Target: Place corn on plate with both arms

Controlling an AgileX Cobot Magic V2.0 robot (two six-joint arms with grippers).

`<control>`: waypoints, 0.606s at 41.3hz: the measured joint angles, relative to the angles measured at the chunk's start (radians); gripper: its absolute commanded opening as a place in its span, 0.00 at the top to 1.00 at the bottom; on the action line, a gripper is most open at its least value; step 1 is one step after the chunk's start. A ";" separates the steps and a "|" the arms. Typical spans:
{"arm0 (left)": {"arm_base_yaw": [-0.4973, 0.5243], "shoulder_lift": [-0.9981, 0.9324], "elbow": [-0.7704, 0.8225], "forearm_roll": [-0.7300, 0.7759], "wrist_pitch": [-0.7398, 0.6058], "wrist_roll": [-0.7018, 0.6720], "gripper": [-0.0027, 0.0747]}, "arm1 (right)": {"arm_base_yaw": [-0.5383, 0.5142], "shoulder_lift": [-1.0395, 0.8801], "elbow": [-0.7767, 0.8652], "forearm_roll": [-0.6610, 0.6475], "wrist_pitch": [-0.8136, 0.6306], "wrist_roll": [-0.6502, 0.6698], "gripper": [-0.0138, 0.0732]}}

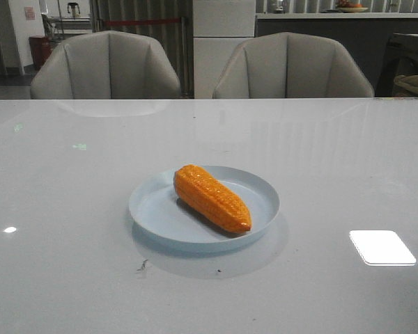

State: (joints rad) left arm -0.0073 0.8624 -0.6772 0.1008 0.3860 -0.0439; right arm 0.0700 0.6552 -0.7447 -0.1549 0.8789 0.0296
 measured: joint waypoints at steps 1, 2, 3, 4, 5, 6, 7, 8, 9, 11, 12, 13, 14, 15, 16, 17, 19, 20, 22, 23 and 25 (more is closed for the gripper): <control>0.000 0.000 0.000 0.000 0.000 0.000 0.45 | 0.000 -0.001 0.000 0.000 0.000 0.001 0.12; 0.000 0.000 0.000 0.000 0.000 0.000 0.45 | 0.000 -0.006 0.002 0.000 0.000 0.001 0.12; 0.000 0.000 0.000 0.000 0.000 0.000 0.45 | 0.000 -0.006 0.002 0.001 0.002 0.001 0.12; 0.000 0.000 0.000 0.000 0.000 0.000 0.45 | 0.000 -0.008 0.004 0.001 0.002 0.001 0.12; 0.000 0.000 0.000 0.000 0.000 0.000 0.45 | 0.000 -0.008 0.004 0.001 0.004 0.002 0.12; 0.000 0.000 0.000 0.000 0.000 0.000 0.45 | 0.000 -0.008 0.004 0.001 0.007 0.002 0.12; 0.000 0.000 0.000 0.000 0.000 0.000 0.45 | 0.000 -0.008 0.005 0.001 0.009 0.002 0.12; 0.000 0.000 0.000 0.000 0.000 0.000 0.45 | 0.000 -0.008 0.005 0.001 0.009 0.002 0.12; 0.000 0.000 0.000 0.000 0.000 0.000 0.45 | 0.000 -0.008 0.005 0.001 0.009 0.002 0.12; 0.000 0.000 0.000 0.000 0.000 0.000 0.45 | 0.000 -0.008 0.005 0.001 0.011 0.002 0.12; 0.000 0.000 0.000 0.000 0.000 0.000 0.45 | 0.000 -0.008 0.005 0.001 0.011 0.002 0.12; 0.000 0.000 0.000 0.000 0.000 0.000 0.45 | 0.000 -0.008 0.005 0.001 0.011 0.002 0.12; 0.000 0.000 0.000 0.000 0.000 0.000 0.45 | 0.000 -0.008 0.005 0.001 0.011 0.002 0.12; 0.000 0.000 0.000 0.000 0.000 0.000 0.45 | 0.000 -0.008 0.005 0.002 0.011 0.002 0.12; 0.000 0.000 0.000 0.000 0.000 0.000 0.45 | 0.000 -0.008 0.005 0.002 0.011 0.002 0.12; 0.000 0.000 0.000 0.000 0.000 0.000 0.45 | 0.000 -0.008 0.005 0.002 0.011 0.002 0.12; 0.000 0.000 0.000 0.000 0.000 0.000 0.45 | 0.000 -0.008 0.005 0.002 0.011 0.002 0.12; 0.000 0.000 0.000 0.000 0.000 0.000 0.45 | 0.000 -0.008 0.005 0.002 0.011 0.002 0.12; 0.000 0.000 0.000 0.000 0.000 0.000 0.45 | 0.000 -0.008 0.005 0.002 0.011 0.002 0.12; 0.000 0.000 0.000 0.000 0.000 0.000 0.45 | 0.000 -0.008 0.005 0.002 0.011 0.002 0.12; 0.000 0.000 0.000 0.000 0.000 0.000 0.45 | 0.000 -0.008 0.005 0.002 0.011 0.002 0.12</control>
State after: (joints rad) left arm -0.0073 0.8624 -0.6772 0.1008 0.3860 -0.0439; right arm 0.0700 0.6473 -0.7395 -0.1527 0.8896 0.0319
